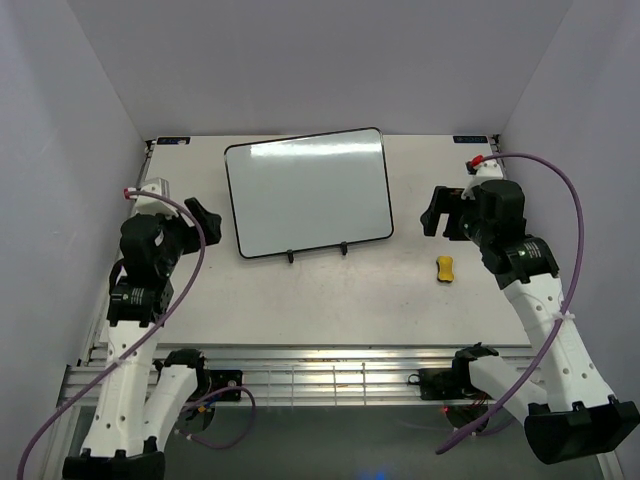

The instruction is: Erase the whiteboard

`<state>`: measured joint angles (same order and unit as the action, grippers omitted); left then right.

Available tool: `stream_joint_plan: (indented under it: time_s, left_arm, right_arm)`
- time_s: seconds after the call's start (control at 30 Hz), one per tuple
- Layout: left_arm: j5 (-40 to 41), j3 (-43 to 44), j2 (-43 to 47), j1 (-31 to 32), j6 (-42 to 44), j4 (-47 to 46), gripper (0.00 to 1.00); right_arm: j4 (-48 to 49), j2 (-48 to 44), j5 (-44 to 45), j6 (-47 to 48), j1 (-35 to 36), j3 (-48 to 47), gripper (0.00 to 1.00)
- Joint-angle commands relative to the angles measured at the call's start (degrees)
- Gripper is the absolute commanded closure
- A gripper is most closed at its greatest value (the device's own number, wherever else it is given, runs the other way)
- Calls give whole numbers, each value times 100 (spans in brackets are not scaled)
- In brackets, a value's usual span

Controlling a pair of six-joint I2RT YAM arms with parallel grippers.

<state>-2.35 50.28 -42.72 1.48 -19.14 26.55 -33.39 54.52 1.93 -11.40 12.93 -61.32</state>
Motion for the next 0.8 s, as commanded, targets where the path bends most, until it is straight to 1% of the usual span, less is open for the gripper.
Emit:
stream_joint_plan:
  time_s: [0.0, 0.03, 0.1, 0.13, 0.33, 0.77]
  left_arm:
    - [-318, -62, 500, 203, 313, 640, 2]
    - [-501, -97, 580, 256, 375, 694, 2]
    - [-538, -89, 677, 379, 516, 895, 2]
    - [-504, -28, 729, 415, 507, 948, 2]
    - [-231, 140, 800, 670, 639, 1081, 2]
    - [-55, 78, 783, 705, 560, 958, 2]
  right_arm:
    - [-1, -257, 87, 129, 26, 67, 10]
    - [51, -432, 192, 146, 26, 294, 10]
    - [130, -609, 377, 278, 26, 532, 10]
    - [174, -775, 395, 313, 26, 725, 10]
    - [350, -1171, 492, 340, 26, 1025, 10]
    - [526, -996, 360, 270, 17, 1069, 10]
